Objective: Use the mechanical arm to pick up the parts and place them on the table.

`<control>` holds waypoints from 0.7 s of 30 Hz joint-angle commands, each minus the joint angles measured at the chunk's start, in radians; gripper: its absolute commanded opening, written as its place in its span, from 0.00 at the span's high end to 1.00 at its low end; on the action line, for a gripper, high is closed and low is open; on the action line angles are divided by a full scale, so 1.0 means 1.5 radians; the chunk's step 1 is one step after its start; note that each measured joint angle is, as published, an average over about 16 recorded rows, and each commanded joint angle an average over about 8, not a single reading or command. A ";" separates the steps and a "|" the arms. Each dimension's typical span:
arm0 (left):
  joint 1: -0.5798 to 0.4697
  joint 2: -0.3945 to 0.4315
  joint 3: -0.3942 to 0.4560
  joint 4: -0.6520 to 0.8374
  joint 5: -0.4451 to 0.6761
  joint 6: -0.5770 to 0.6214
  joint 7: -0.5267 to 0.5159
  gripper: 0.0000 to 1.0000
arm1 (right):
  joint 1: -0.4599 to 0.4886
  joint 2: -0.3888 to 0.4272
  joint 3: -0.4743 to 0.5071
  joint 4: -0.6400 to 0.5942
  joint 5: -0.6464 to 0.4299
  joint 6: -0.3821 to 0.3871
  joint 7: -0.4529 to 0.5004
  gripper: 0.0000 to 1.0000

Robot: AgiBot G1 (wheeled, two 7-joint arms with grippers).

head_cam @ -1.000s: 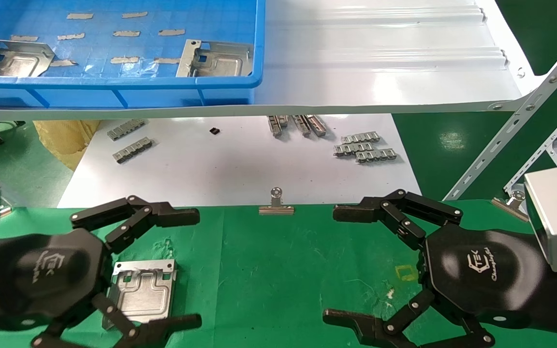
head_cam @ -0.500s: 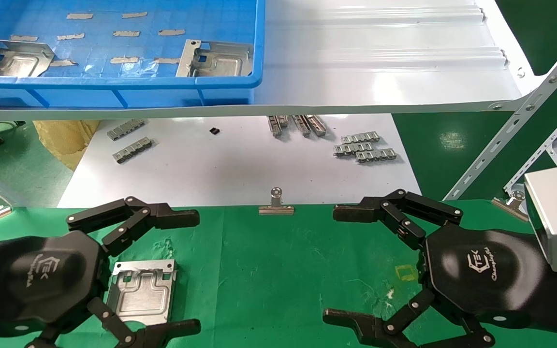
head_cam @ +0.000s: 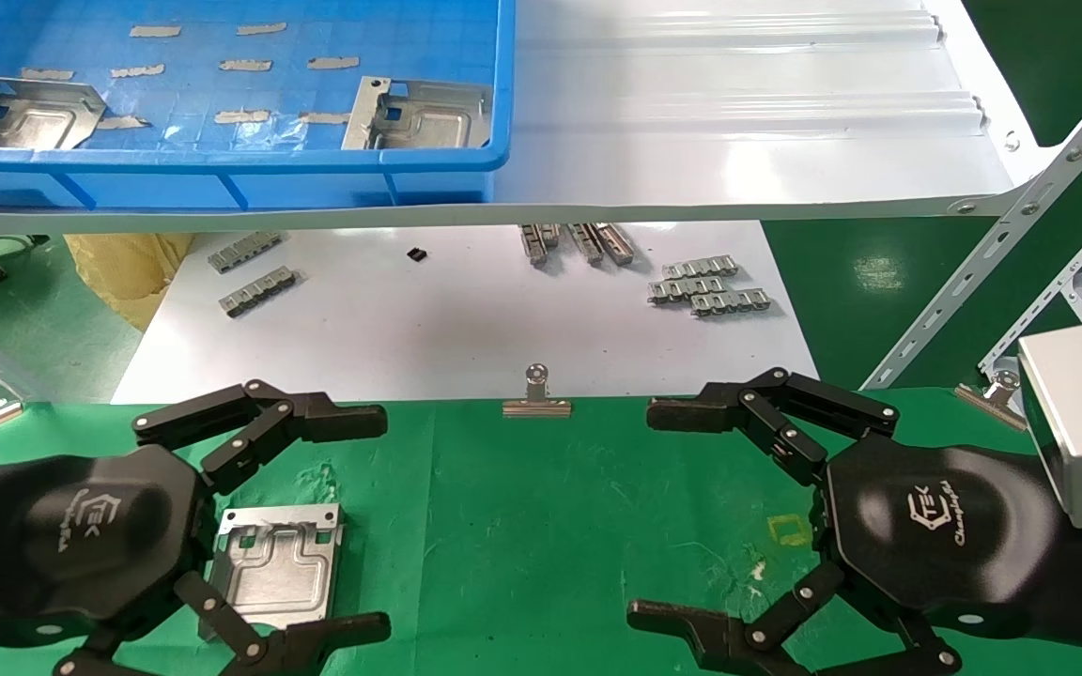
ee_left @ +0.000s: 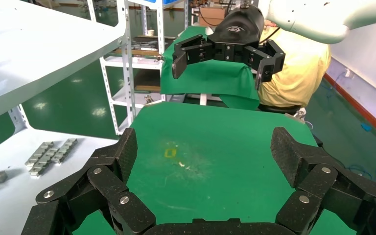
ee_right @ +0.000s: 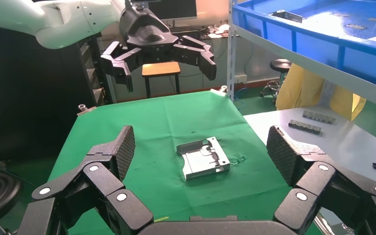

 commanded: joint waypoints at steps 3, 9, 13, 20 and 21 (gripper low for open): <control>-0.001 0.000 0.001 0.001 0.001 0.000 0.001 0.00 | 0.000 0.000 0.000 0.000 0.000 0.000 0.000 0.00; -0.002 0.001 0.002 0.003 0.001 0.000 0.001 0.00 | 0.000 0.000 0.000 0.000 0.000 0.000 0.000 0.00; -0.002 0.001 0.002 0.003 0.001 0.001 0.001 0.00 | 0.000 0.000 0.000 0.000 0.000 0.000 0.000 0.00; -0.002 0.001 0.002 0.004 0.002 0.001 0.001 0.00 | 0.000 0.000 0.000 0.000 0.000 0.000 0.000 0.00; -0.002 0.001 0.002 0.004 0.002 0.001 0.002 0.00 | 0.000 0.000 0.000 0.000 0.000 0.000 0.000 0.00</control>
